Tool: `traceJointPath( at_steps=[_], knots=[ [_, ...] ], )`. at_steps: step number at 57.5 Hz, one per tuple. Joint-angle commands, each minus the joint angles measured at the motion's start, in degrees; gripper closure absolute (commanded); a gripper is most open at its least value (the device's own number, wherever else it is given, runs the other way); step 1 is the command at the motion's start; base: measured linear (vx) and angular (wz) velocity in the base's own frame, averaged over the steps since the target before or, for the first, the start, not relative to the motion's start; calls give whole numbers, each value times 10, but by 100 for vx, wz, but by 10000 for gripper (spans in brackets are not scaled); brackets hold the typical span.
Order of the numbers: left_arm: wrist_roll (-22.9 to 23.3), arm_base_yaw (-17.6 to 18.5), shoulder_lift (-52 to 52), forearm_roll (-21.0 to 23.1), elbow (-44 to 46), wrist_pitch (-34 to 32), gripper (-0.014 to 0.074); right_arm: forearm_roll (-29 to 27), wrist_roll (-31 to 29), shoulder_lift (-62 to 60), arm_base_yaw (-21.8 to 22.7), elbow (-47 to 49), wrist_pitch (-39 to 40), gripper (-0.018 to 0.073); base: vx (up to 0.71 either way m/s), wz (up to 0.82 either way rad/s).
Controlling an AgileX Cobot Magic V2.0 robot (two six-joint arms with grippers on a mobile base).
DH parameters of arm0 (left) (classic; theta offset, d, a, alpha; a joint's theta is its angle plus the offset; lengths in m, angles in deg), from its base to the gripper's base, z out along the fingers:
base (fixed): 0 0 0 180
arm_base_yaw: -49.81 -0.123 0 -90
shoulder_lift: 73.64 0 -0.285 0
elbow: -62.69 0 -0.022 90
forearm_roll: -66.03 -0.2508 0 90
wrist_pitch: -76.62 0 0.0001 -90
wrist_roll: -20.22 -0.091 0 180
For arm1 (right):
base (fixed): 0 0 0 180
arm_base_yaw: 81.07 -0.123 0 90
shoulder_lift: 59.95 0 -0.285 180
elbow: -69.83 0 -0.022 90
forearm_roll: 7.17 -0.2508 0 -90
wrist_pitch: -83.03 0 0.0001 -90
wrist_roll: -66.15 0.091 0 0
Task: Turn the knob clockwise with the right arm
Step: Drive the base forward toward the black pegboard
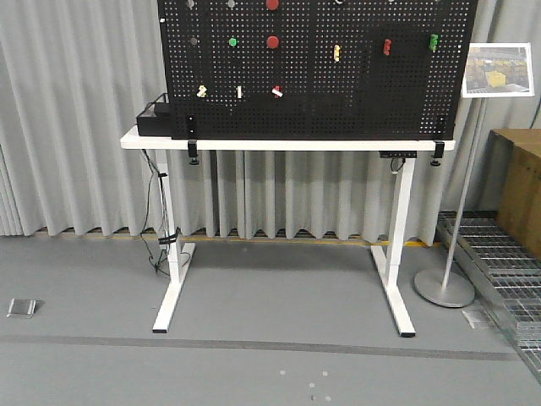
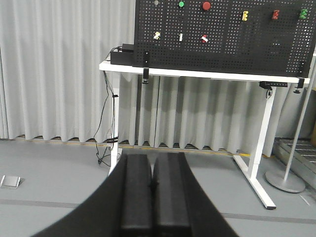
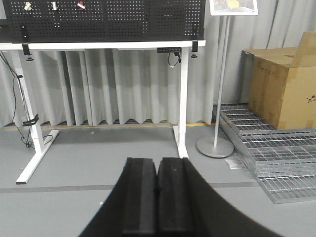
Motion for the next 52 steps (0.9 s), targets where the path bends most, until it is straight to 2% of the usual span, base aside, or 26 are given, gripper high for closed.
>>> traceJointPath(
  at_steps=[1, 52],
  knots=[
    [6, -2, -2, 4, -7, -47, 603, 3, -4, -5, 2, -3, 48, 568, 0, 0],
    [6, -2, -2, 4, -7, -47, 603, 3, -4, -5, 2, -3, 48, 568, 2, -1]
  ],
)
